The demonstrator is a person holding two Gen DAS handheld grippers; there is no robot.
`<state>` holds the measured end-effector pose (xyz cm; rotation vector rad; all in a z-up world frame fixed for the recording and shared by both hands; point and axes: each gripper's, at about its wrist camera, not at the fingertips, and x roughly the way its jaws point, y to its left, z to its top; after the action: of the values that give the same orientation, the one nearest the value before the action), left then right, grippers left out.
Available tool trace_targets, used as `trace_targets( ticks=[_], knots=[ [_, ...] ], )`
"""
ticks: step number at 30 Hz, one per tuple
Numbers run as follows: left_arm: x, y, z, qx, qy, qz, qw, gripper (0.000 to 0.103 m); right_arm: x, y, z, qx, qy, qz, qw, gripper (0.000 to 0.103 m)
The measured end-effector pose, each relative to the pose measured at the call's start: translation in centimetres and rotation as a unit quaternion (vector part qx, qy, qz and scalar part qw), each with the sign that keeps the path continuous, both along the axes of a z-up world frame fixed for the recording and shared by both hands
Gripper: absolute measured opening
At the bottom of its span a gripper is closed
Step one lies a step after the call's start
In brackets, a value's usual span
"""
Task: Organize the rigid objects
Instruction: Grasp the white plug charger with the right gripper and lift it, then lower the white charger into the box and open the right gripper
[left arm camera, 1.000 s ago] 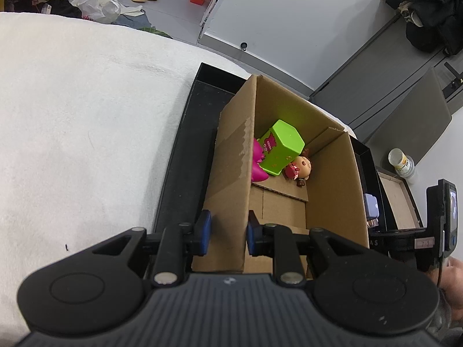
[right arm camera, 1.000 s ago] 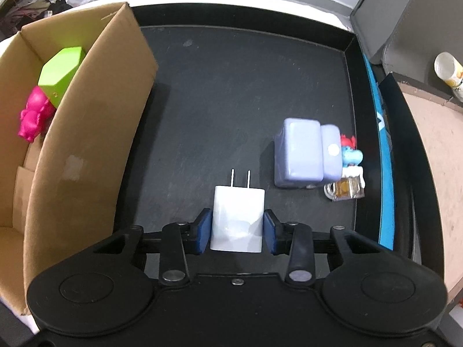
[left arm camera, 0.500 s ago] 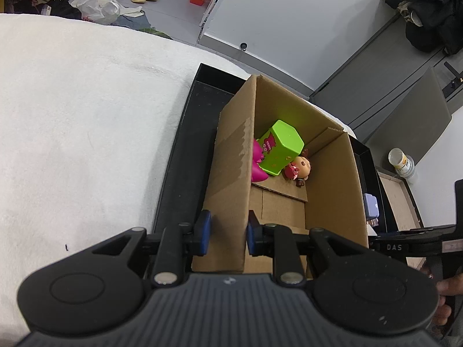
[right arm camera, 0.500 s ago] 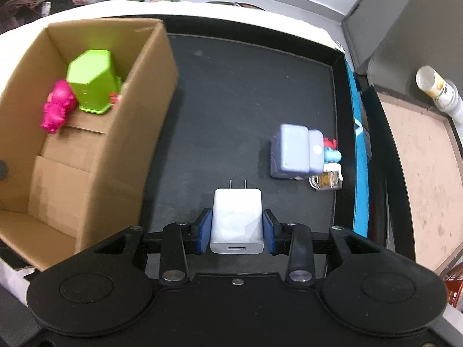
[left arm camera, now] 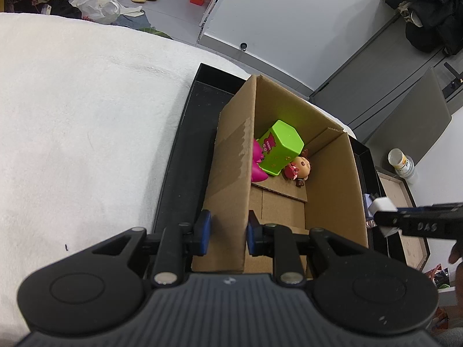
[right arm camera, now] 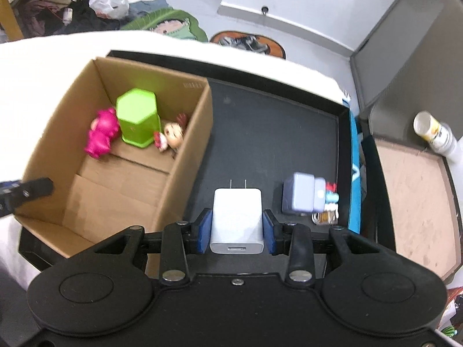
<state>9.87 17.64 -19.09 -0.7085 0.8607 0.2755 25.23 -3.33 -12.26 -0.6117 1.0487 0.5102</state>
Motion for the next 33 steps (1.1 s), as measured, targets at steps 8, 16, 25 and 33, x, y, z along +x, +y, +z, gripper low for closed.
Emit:
trace_targets(
  ticks=[8, 16, 25, 33],
  knots=[
    [0.0, 0.0, 0.0, 0.001, 0.000, 0.000, 1.0000, 0.023, -0.4, 1.5, 2.0, 0.014, -0.019, 0.017, 1.000, 0.036],
    [0.0, 0.0, 0.0, 0.000, 0.000, -0.001, 1.0000, 0.023, -1.2, 3.2, 3.0, 0.027, -0.024, 0.038, 0.999, 0.036],
    [0.1, 0.0, 0.0, -0.001, 0.000, -0.001, 1.0000, 0.023, -1.8, 4.7, 2.6, 0.032, -0.022, 0.047, 0.998, 0.036],
    [0.1, 0.0, 0.0, -0.001, 0.000, -0.001, 1.0000, 0.023, -2.3, 6.1, 1.7, 0.034, -0.019, 0.055, 0.998, 0.036]
  ],
)
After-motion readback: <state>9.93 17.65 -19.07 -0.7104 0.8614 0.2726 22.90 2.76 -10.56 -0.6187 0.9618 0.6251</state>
